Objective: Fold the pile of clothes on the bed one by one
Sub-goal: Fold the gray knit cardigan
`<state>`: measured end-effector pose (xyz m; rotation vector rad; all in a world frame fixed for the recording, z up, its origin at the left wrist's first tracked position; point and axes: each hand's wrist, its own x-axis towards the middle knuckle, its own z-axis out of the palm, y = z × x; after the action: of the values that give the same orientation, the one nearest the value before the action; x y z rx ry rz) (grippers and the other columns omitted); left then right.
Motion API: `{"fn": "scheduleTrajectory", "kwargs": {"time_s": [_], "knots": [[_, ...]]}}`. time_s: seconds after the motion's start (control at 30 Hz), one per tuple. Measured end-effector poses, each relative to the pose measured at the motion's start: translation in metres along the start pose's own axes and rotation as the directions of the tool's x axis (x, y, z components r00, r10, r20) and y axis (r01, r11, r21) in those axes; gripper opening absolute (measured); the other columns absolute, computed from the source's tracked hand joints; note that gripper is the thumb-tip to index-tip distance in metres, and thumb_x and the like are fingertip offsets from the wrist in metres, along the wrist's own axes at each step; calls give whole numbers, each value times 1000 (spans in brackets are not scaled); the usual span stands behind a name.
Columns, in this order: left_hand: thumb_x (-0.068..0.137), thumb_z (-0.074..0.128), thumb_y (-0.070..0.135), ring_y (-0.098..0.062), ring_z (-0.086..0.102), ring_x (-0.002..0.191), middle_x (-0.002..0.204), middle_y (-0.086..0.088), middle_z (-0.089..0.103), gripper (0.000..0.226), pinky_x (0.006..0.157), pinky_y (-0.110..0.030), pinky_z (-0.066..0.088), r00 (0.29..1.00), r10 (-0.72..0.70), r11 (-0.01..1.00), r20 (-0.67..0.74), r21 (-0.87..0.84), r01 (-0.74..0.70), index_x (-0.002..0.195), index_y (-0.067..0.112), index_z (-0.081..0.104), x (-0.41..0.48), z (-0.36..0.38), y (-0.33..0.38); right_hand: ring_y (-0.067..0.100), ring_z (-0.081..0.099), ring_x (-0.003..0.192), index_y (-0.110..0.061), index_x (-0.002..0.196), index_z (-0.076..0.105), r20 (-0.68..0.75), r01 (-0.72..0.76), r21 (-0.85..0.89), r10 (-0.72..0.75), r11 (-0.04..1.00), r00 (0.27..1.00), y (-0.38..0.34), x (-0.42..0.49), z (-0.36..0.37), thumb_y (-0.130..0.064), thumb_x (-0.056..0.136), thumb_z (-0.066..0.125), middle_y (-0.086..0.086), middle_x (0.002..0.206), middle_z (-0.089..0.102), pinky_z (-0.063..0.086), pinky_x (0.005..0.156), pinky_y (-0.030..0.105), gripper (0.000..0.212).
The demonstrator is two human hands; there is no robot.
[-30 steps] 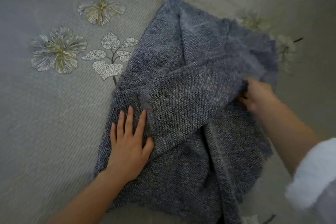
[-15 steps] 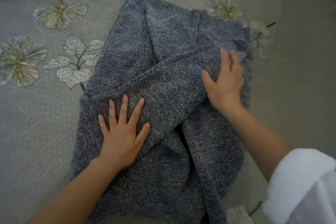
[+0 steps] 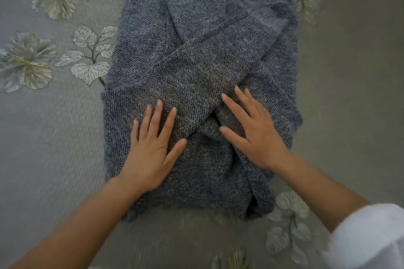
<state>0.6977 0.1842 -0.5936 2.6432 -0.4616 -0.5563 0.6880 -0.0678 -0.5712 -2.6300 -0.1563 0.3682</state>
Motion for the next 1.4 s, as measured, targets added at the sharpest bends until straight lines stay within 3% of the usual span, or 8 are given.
{"fn": "scheduleTrajectory", "kwargs": {"time_s": [0.27, 0.47, 0.63, 0.73, 0.83, 0.93, 1.23, 1.4], "knots": [[79, 53, 53, -38, 8, 145, 157, -22, 10, 89, 115, -52, 17, 923, 306, 881, 235, 297, -368, 152, 19, 16, -83, 16, -24, 23, -13, 147, -22, 153, -9, 249, 45, -223, 12, 974, 968, -14, -132, 51, -69, 82, 41, 8, 161, -11, 2, 117, 44, 98], [90, 53, 35, -50, -29, 135, 143, -32, -37, 103, 110, -63, -4, 939, 59, 799, 340, 547, -248, 140, 24, -36, -63, 32, 4, 21, -40, 136, -30, 144, -31, 348, 34, -284, 70, 958, 935, -13, -108, 63, -62, 77, 61, 6, 151, -38, -18, 114, 43, 118], [95, 48, 20, -47, 11, 141, 153, -32, -1, 74, 109, -56, 26, 914, 11, 788, 405, 560, -257, 152, 24, 1, -49, 9, 26, 17, 21, 145, -25, 148, 34, 222, -103, -100, 123, 990, 967, -15, -101, 41, -31, 82, 66, 0, 157, 24, 19, 117, 32, 73], [83, 51, 6, -34, 53, 116, 129, -15, 55, 50, 88, -39, 48, 900, 73, 916, 429, 328, -231, 130, 25, 52, -28, -29, 27, 19, 63, 104, -23, 121, 63, 231, -225, 12, 217, 974, 948, -17, -80, 9, -26, 80, 62, -5, 111, 69, 49, 82, 29, 41], [78, 47, 0, -26, 59, 75, 76, -4, 63, 23, 56, -27, 41, 814, 53, 986, 578, 99, -134, 84, 13, 64, -2, -69, 32, 10, 55, 54, -28, 77, 66, 401, -301, 172, 213, 938, 891, -17, -63, -23, -27, 70, 61, -9, 63, 63, 40, 55, 24, 9], [78, 46, 1, -18, 47, 56, 57, 2, 52, 19, 50, -26, 33, 713, 21, 997, 701, 41, -70, 66, 14, 54, 12, -86, 35, 13, 42, 46, -15, 59, 57, 567, -411, 261, 206, 873, 798, -15, -53, -46, -27, 57, 61, -4, 51, 49, 33, 50, 27, 12], [74, 55, -5, -26, 55, 83, 90, -10, 60, 24, 65, -29, 44, 38, -92, 996, 995, 92, 0, 93, 6, 66, -31, -62, 55, 15, 62, 61, -13, 62, 69, 971, -693, 35, 140, 721, 195, -28, -96, -37, -15, 63, 70, 2, 65, 66, 49, 58, 21, 2], [65, 53, -7, -17, 57, 60, 65, -2, 62, 26, 57, -24, 46, 114, -27, 994, 993, 14, 108, 80, 9, 68, -15, -94, 57, 20, 67, 70, -8, 83, 72, 946, -724, 154, 112, 672, 305, -19, -80, -65, -17, 59, 71, 10, 80, 71, 54, 62, 23, 27]]}}
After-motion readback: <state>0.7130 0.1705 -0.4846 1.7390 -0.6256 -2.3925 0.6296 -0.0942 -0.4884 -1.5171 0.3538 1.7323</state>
